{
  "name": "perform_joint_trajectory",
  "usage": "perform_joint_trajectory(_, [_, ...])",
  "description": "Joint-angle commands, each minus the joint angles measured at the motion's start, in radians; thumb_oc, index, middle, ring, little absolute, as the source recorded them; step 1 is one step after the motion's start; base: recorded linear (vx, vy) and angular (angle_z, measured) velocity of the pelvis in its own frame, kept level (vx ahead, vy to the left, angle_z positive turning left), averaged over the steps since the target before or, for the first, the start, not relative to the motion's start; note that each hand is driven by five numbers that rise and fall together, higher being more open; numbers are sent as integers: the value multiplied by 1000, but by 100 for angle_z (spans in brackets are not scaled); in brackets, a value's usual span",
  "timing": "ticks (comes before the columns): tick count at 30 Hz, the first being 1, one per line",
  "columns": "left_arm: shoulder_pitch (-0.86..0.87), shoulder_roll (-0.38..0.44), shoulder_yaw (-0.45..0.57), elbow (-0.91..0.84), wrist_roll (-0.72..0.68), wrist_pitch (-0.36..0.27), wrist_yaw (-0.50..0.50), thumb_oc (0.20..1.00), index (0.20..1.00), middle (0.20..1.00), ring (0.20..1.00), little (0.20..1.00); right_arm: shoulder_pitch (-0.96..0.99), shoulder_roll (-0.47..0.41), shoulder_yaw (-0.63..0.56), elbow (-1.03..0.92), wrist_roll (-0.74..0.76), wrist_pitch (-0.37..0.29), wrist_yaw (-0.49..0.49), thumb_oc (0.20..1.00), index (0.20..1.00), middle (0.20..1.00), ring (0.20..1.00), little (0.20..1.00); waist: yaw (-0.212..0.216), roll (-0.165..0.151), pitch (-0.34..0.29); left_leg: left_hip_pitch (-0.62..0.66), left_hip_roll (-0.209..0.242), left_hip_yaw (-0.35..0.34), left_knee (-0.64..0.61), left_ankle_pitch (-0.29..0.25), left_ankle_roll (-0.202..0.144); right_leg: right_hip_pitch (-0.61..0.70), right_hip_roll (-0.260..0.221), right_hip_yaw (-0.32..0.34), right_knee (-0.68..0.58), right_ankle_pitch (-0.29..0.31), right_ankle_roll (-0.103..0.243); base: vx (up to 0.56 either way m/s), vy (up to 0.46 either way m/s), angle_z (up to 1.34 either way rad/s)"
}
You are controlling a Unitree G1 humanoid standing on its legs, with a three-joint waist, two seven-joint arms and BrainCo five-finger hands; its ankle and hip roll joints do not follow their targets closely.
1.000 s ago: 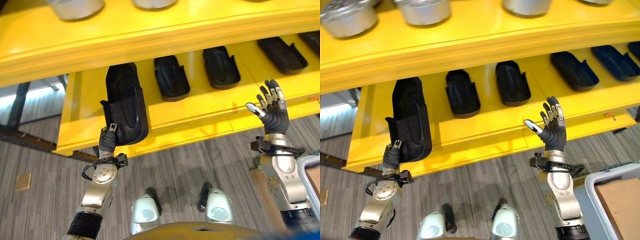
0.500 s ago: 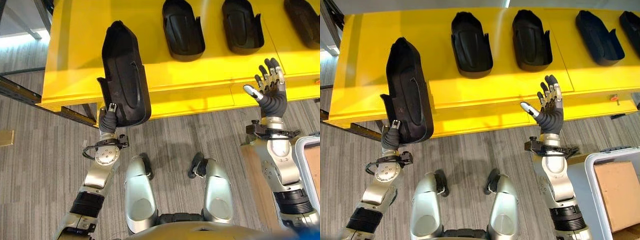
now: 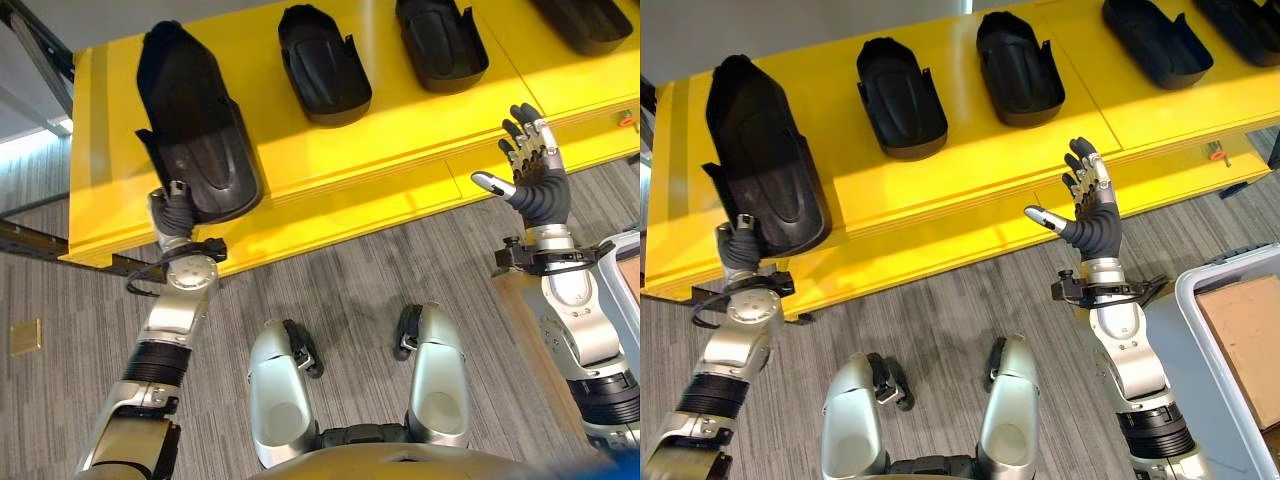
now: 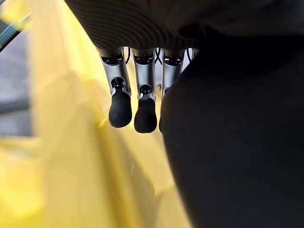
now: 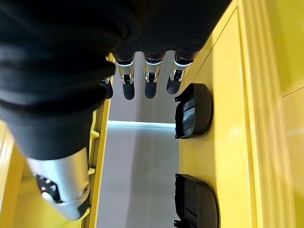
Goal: Move parts from the plastic box to the shelf.
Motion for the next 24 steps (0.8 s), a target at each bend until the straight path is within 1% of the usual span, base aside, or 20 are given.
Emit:
perform_joint_trajectory(1, [-14, 56, 36, -1, 48, -13, 49, 200, 200, 200, 200, 200, 28, -5, -61, -60, 29, 7, 35, 1000, 1000, 1000, 1000, 1000, 12, -7, -110, -4, 23, -17, -151, 166, -28, 34, -31, 12, -10, 28, 51, 236, 186, -19])
perform_joint_trajectory(2, [-6, 84, 47, 43, 63, 10, 27, 200, 200, 200, 200, 200, 41, -25, -70, -61, 42, 28, 57, 1000, 1000, 1000, 1000, 1000, 2, -2, -119, 10, 22, -5, -155, 168, -29, 44, -32, 17, -10, 25, 45, 186, 144, -19])
perform_joint_trajectory(3, [-3, 95, 49, 57, 68, 24, 21, 200, 200, 200, 200, 200, 46, -31, -75, -62, 47, 38, 67, 1000, 1000, 1000, 1000, 1000, -2, -1, -123, 16, 20, 0, -157, 170, -29, 48, -32, 19, -12, 25, 43, 187, 149, -20])
perform_joint_trajectory(6, [3, 116, 50, 92, 98, 43, 7, 200, 200, 200, 200, 200, 52, -45, -83, -63, 52, 59, 88, 1000, 1000, 1000, 1000, 1000, -12, 4, -129, 24, 17, 8, -158, 172, -28, 53, -30, 26, -15, 26, 40, 93, 86, -7])
perform_joint_trajectory(9, [-3, 162, 45, 128, 142, 76, -14, 200, 200, 200, 200, 200, 60, -64, -91, -64, 61, 83, 111, 1000, 1000, 1000, 1000, 1000, -25, 8, -135, 32, 15, 20, -161, 176, -25, 58, -26, 35, -22, 29, 36, 97, 102, -2])
perform_joint_trajectory(10, [-6, 173, 42, 136, 114, 89, -26, 200, 200, 200, 200, 200, 63, -71, -95, -63, 65, 87, 119, 1000, 1000, 1000, 1000, 1000, -28, 10, -137, 34, 14, 24, -162, 176, -24, 60, -26, 37, -25, 29, 35, 71, 96, -11])
perform_joint_trajectory(12, [-13, 171, 44, 154, 49, 102, -44, 200, 200, 200, 200, 200, 67, -81, -104, -66, 68, 95, 128, 1000, 1000, 1000, 1000, 1000, -35, 12, -137, 34, 10, 28, -161, 176, -22, 61, -24, 42, -28, 31, 34, 49, 97, -12])
perform_joint_trajectory(13, [-19, 163, 46, 175, 39, 104, -53, 200, 200, 200, 200, 200, 66, -82, -107, -62, 66, 100, 134, 1000, 1000, 1000, 1000, 1000, -39, 13, -136, 33, 7, 31, -160, 175, -20, 59, -23, 45, -28, 31, 33, 29, 93, -5])
perform_joint_trajectory(20, [-99, 167, 20, 260, 36, 149, -73, 200, 200, 200, 200, 200, 41, -90, -117, -53, 71, 101, 146, 1000, 1000, 1000, 1000, 1000, -57, 6, -115, -6, 12, 37, -123, 161, -13, 25, -11, 58, -11, 32, 31, -14, 37, -4])
perform_joint_trajectory(24, [-165, 176, 1, 325, 43, 129, -81, 200, 200, 200, 200, 200, 1, -97, -117, -39, 65, 91, 141, 1000, 1000, 1000, 1000, 1000, -65, -1, -87, -40, 18, 41, -105, 153, -14, -13, 4, 67, -1, 31, 31, -92, 57, -10])
